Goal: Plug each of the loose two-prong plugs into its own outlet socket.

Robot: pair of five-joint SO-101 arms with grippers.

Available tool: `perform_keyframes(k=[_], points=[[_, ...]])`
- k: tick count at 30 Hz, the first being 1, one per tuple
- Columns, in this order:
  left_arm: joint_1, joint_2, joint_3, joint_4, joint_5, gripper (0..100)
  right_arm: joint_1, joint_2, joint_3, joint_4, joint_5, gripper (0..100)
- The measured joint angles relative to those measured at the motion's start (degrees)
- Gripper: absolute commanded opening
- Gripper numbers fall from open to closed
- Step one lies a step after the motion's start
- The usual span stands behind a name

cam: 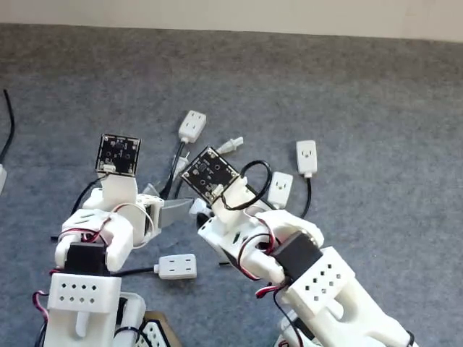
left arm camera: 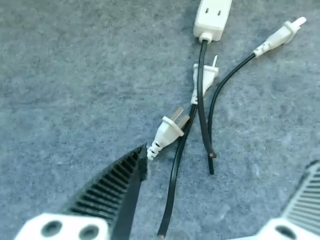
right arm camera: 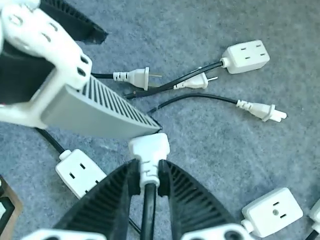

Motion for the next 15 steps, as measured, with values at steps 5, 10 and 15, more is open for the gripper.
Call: perform_keyframes(k=[5,10,15], points=[[0.09,0.00,0.00,0.00,0.00,45,0.00,0.00,-0.26,0.00,0.00,0.5],[0.09,0.00,0.88,0.00,0.00,45,0.00,0.00,-0.26,0.00,0.00,0.5],[0.70,0.00,0.88,0.00,0.00,45,0.00,0.00,-0.26,0.18,0.44,0.5]])
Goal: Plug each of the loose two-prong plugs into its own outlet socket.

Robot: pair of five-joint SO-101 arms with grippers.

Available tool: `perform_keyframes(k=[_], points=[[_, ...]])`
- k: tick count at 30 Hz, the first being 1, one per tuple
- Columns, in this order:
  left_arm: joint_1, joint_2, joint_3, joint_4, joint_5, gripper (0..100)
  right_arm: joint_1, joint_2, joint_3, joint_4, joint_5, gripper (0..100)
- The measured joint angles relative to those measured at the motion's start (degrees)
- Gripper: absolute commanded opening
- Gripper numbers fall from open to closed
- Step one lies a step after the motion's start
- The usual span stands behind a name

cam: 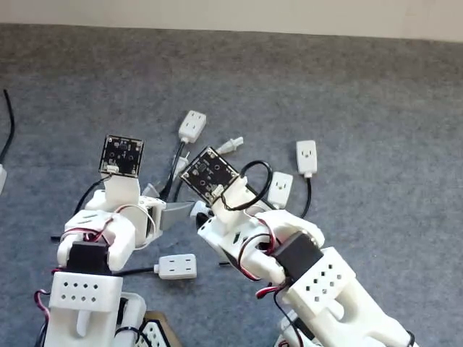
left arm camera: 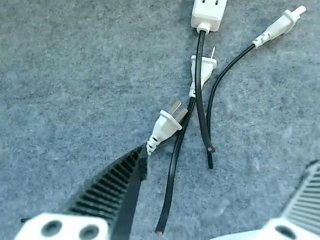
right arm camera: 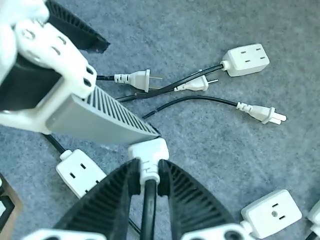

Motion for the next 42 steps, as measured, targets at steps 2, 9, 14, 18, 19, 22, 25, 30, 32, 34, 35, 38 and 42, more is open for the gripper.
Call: perform_keyframes(k=[2,9,14,18,19,22,25,30,32,34,35,38,42], points=[[-0.79,0.09,-1.32,0.18,0.00,45,0.00,0.00,0.00,0.62,1.23,0.5],[-3.16,5.45,-16.18,9.58,-1.49,45,0.00,0.00,0.79,0.88,4.66,0.5],[-7.91,22.68,-34.02,17.14,-1.67,45,0.00,0.44,0.79,2.11,7.21,0.5],[-14.59,41.49,-52.48,24.26,-1.76,45,-2.37,7.65,-3.43,6.51,10.73,0.5],[-16.18,46.33,-57.41,25.93,-2.20,45,-3.52,10.11,-5.36,7.74,11.52,0.5],[-20.75,60.04,-71.38,30.42,-5.71,45,-6.77,17.85,-11.25,10.99,16.00,0.5],[-25.14,71.91,-82.73,32.26,-8.35,45,-10.55,23.12,-15.21,12.75,18.11,0.5],[-32.62,87.47,-95.38,32.44,-13.27,45,-14.68,28.31,-16.88,13.19,18.46,0.5],[-34.55,92.57,-99.52,32.44,-14.86,45,-15.74,30.15,-16.88,13.19,18.46,0.5],[-35.87,96.79,-103.30,32.44,-15.47,45,-16.00,31.74,-16.88,13.19,18.46,0.5],[-36.31,98.73,-105.05,32.44,-15.47,45,-16.09,32.70,-16.88,13.19,18.46,0.5],[-37.54,102.95,-109.54,32.62,-15.47,45,-16.18,35.34,-16.88,13.19,18.46,0.5],[-38.42,105.32,-112.09,32.79,-15.47,45,-16.18,36.84,-17.32,13.19,18.46,0.5]])
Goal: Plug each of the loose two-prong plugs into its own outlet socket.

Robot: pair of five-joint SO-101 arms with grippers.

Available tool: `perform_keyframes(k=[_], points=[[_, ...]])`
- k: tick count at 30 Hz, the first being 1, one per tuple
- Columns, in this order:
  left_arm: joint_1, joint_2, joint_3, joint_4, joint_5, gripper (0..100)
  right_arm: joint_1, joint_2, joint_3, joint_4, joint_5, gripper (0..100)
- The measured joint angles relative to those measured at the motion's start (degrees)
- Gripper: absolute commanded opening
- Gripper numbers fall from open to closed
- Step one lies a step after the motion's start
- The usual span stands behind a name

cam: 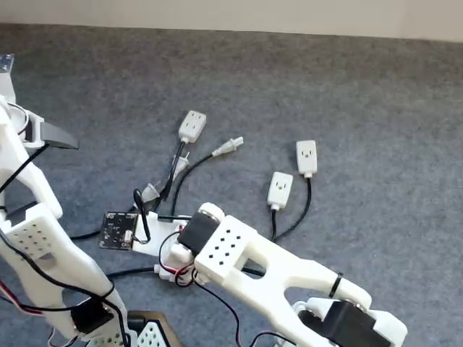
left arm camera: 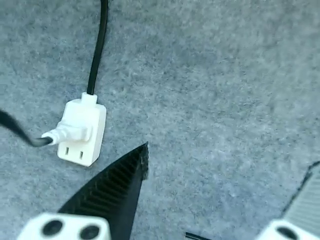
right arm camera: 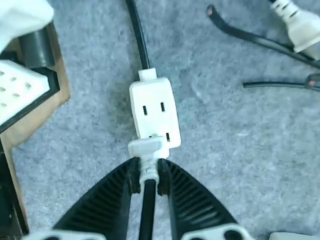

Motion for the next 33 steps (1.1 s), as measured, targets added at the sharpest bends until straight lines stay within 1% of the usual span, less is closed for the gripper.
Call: perform_keyframes(k=[9,14,22,33], points=[[0.00,0.18,-0.18,0.09,-0.88,45,-0.09,0.70,-3.69,0.00,0.00,0.5],[0.00,0.18,-0.18,0.09,-0.88,45,-0.18,0.88,-3.69,-0.35,0.00,0.5],[0.00,0.18,-0.18,0.09,-0.88,45,-1.67,0.88,-2.73,-4.84,-0.18,0.5],[0.00,0.18,-0.18,0.09,-0.88,45,-2.37,1.23,-2.29,-4.92,-0.35,0.5]])
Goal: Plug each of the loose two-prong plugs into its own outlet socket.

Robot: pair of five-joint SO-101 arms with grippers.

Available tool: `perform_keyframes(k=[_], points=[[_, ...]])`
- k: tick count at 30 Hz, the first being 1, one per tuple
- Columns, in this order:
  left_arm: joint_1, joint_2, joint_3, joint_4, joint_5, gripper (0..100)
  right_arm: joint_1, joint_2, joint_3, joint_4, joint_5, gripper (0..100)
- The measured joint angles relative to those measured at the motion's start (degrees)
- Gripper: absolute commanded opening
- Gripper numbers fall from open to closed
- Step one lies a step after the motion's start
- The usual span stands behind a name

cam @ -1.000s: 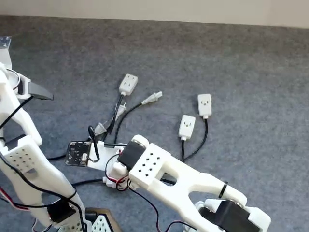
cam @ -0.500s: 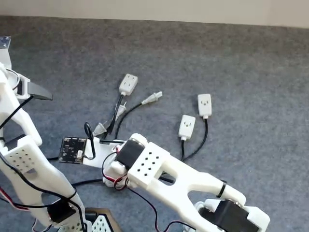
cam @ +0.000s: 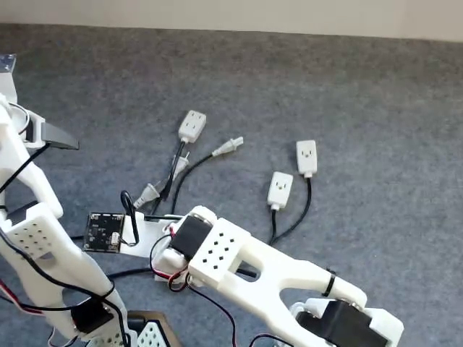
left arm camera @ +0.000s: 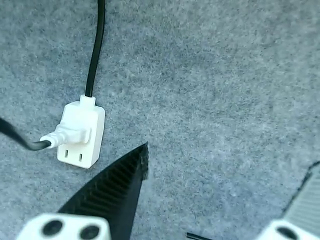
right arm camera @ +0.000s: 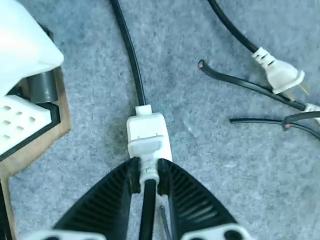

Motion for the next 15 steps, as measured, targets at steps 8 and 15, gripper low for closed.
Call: perform_keyframes(k=[8,15], points=[[0.00,0.00,0.00,0.00,0.00,45,0.00,7.65,-0.18,-0.97,0.53,0.5],[0.00,0.00,-0.09,0.00,0.00,45,0.00,10.29,-0.88,-1.05,0.70,0.5]])
